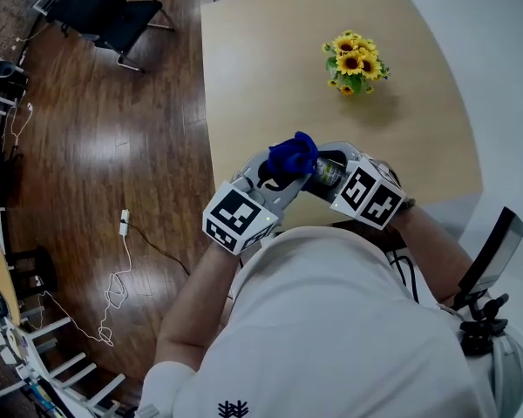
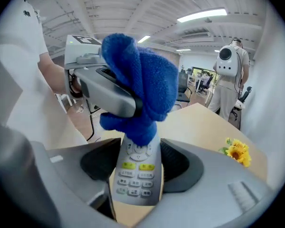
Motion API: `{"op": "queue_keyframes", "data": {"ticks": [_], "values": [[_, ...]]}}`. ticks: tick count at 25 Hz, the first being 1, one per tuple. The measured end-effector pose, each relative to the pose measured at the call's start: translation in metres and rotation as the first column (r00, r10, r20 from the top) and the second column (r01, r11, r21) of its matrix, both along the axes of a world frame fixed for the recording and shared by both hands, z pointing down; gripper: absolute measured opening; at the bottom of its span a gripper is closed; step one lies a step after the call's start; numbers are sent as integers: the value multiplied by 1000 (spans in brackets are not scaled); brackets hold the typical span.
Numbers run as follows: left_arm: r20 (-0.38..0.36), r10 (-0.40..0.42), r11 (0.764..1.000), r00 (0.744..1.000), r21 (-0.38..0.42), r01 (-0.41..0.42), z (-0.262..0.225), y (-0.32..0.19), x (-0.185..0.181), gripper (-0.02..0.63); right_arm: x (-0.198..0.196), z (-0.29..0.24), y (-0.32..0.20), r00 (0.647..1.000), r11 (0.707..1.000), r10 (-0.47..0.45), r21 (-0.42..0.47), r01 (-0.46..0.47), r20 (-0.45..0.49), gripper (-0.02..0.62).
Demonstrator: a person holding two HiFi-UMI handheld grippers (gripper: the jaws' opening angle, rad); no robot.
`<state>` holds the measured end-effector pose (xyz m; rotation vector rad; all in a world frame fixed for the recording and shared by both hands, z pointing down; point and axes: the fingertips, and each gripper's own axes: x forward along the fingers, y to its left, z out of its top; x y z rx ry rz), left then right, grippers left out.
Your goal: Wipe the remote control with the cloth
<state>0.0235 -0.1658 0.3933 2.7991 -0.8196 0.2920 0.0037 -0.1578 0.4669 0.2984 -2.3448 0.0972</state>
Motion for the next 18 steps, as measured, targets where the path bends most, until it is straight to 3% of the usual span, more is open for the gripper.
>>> {"op": "queue_keyframes", "data": {"ticks": [11, 15, 18], "values": [[28, -193, 981, 981, 37, 192, -4, -26, -84, 109, 6, -1, -2, 1000, 1000, 10, -1, -10, -6, 259], [10, -190, 981, 982, 48, 190, -12, -24, -83, 109, 8, 1, -3, 1000, 1000, 16, -5, -16, -14, 259], [-40, -124, 991, 992, 48, 125, -26, -15, -56, 109, 4, 1, -3, 1000, 1000, 15, -7, -15, -10, 259]]}}
